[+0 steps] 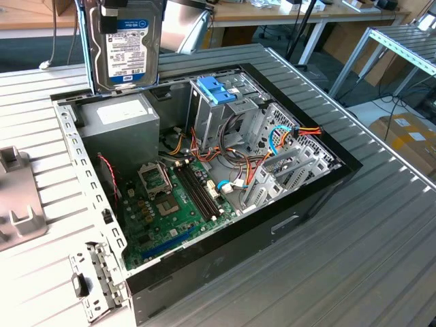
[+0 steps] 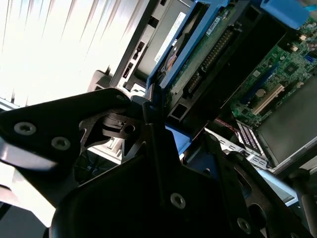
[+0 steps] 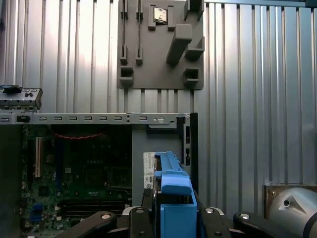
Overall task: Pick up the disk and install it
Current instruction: 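Pick up the disk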
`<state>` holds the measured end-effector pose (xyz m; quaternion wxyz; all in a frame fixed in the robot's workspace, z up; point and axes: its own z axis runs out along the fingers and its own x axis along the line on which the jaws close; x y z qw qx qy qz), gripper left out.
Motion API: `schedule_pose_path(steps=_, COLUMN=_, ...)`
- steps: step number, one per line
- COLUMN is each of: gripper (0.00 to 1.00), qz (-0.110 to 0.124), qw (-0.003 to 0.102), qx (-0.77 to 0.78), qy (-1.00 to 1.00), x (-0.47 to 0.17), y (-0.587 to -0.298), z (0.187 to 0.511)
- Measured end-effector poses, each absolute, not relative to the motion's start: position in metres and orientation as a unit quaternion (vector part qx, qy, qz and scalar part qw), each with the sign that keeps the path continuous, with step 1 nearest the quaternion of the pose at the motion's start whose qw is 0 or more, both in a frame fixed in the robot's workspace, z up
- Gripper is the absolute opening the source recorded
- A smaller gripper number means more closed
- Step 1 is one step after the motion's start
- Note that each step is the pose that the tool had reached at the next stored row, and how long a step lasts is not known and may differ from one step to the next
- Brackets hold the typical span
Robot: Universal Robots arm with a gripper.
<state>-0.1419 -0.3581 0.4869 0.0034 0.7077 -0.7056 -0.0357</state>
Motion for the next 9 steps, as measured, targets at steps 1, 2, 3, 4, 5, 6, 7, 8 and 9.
schedule_pose_path(steps=1, gripper=0.37, qz=-0.036, qw=0.003, qx=0.708, qy=-0.706, x=-0.1404, y=-0.3582, z=0.4870)
schedule_pose_path(steps=2, gripper=0.37, qz=-0.036, qw=0.003, qx=0.708, qy=-0.706, x=-0.1390, y=-0.3584, z=0.4869)
schedule_pose_path(steps=3, gripper=0.37, qz=-0.036, qw=0.003, qx=0.708, qy=-0.706, x=-0.1376, y=-0.3586, z=0.4869)
schedule_pose_path(steps=4, gripper=0.37, qz=-0.036, qw=0.003, qx=0.708, qy=-0.706, x=-0.1368, y=-0.3587, z=0.4869)
schedule_pose_path(steps=5, gripper=0.37, qz=-0.036, qw=0.003, qx=0.708, qy=-0.706, x=-0.1357, y=-0.3589, z=0.4869)
schedule_pose_path(steps=6, gripper=0.37, qz=-0.036, qw=0.003, qx=0.708, qy=-0.706, x=-0.1347, y=-0.3590, z=0.4869)
schedule_pose_path(steps=7, gripper=0.37, qz=-0.036, qw=0.003, qx=0.708, qy=-0.706, x=-0.1333, y=-0.3592, z=0.4869)
schedule_pose_path(steps=8, gripper=0.37, qz=-0.036, qw=0.003, qx=0.708, qy=-0.706, x=-0.1318, y=-0.3594, z=0.4869)
schedule_pose_path(steps=9, gripper=0.37, qz=-0.036, qw=0.003, qx=0.708, qy=-0.706, x=-0.1311, y=-0.3595, z=0.4870)
